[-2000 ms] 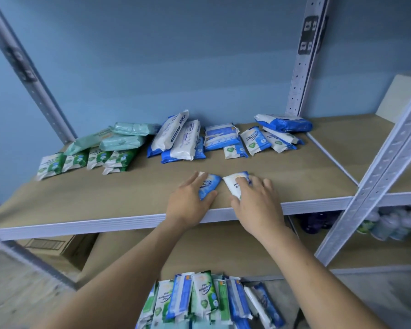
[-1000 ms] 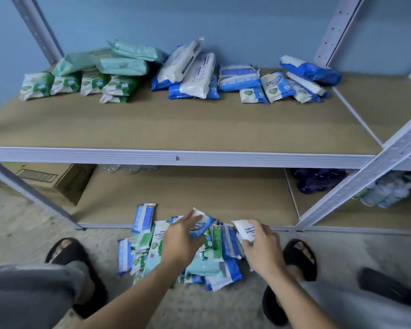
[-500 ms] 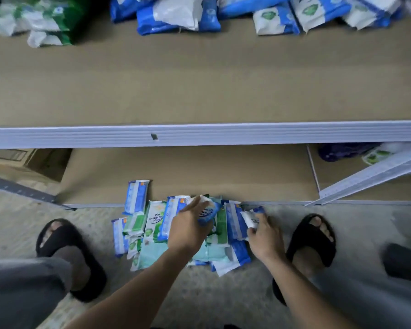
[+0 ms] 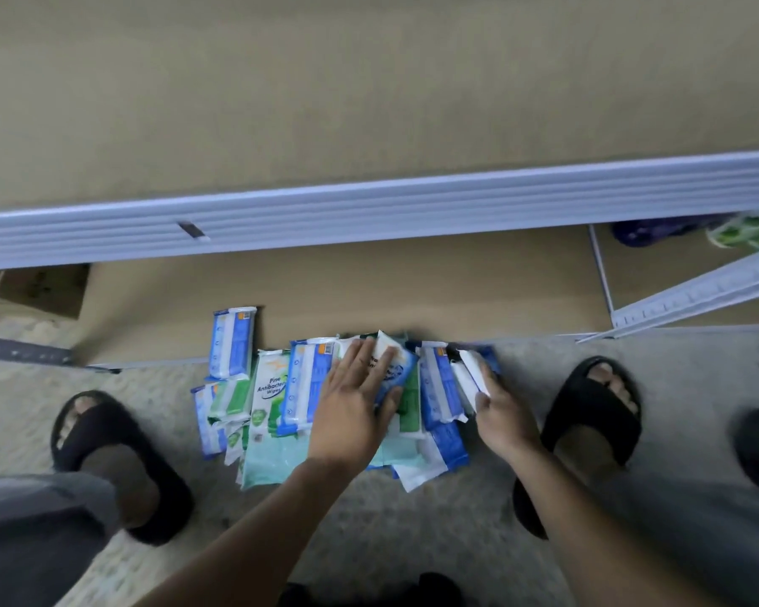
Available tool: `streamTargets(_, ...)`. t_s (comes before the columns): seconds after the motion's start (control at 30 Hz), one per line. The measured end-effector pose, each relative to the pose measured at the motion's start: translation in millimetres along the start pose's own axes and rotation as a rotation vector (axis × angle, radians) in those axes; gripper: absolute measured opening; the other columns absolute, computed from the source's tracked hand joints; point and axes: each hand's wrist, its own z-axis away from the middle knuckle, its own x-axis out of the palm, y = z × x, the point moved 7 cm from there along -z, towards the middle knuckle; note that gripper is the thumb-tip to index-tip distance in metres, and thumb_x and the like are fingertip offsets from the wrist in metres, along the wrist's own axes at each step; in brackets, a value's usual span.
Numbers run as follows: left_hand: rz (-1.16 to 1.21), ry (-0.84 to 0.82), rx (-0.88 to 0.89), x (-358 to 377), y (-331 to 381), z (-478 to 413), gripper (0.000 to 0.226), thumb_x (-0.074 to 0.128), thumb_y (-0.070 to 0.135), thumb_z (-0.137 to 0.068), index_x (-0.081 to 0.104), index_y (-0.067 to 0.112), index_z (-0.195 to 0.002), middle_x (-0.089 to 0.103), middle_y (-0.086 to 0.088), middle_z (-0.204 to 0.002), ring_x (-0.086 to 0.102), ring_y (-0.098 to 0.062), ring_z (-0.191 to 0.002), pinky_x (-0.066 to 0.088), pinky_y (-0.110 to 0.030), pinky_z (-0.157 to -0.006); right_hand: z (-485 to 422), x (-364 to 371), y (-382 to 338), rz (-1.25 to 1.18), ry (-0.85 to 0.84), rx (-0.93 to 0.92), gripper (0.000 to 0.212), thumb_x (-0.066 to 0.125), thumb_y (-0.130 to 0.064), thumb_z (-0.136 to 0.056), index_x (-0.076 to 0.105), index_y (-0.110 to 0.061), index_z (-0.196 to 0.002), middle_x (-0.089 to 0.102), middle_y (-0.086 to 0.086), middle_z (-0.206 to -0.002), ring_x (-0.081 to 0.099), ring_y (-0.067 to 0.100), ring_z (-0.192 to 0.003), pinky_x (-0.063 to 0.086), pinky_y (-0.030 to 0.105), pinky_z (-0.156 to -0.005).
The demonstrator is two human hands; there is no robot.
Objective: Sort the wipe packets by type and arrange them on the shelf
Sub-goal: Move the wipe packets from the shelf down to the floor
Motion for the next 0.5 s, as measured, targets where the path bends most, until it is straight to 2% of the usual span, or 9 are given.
streamTargets(0.17, -0.010, -0.043, -0.030, -4.0, 3.2, -1.9, 0.058, 0.040, 0.051, -0.099, 0.043, 0.025, -0.151, 0.030, -0.002, -0.162, 0.014, -0.017, -0.154, 0.024, -0.043, -0.122, 8.0, -11.0, -11.8, 0.088, 0.070, -0.007, 0.062, 0.040, -0.025, -0.099, 0.020, -0.044, -0.155, 0.056, 0.005, -0.138, 0.056, 0.033, -0.113, 0.050, 0.038, -0.088)
streamTargets(0.3, -0.031, -0.130, -0.048, -14.1, 7.8, -0.3, 0.057, 0.051, 0.044, -0.100, 0.039, 0.026, -0.153, 0.023, 0.001, -0.165, 0.012, -0.016, -0.153, 0.016, -0.033, -0.123, 21.4, -25.0, -27.8, 0.113, 0.125, -0.049, 0.055, 0.047, -0.026, -0.096, 0.039, -0.031, -0.151, 0.056, 0.004, -0.140, 0.054, 0.030, -0.121, 0.049, 0.037, -0.093)
streamTargets(0.4, -0.057, -0.173, -0.071, -24.8, 9.7, 5.7, 0.057, 0.050, 0.045, -0.100, 0.040, 0.024, -0.152, 0.026, 0.001, -0.164, 0.021, -0.019, -0.151, 0.020, -0.032, -0.122, 35.6, -36.3, -38.7, 0.112, 0.129, -0.055, 0.043, 0.050, -0.027, -0.097, 0.053, -0.021, -0.140, 0.058, 0.006, -0.137, 0.052, 0.028, -0.125, 0.046, 0.035, -0.097)
streamTargets(0.5, -0.092, -0.178, -0.075, -41.9, 19.0, 14.9, 0.053, 0.048, 0.046, -0.101, 0.044, 0.025, -0.149, 0.033, 0.000, -0.161, 0.030, -0.022, -0.147, 0.026, -0.033, -0.118, 57.3, -54.8, -53.3, 0.114, 0.189, -0.094, 0.034, 0.053, -0.025, -0.096, 0.062, -0.015, -0.127, 0.064, 0.009, -0.128, 0.058, 0.029, -0.118, 0.047, 0.035, -0.095)
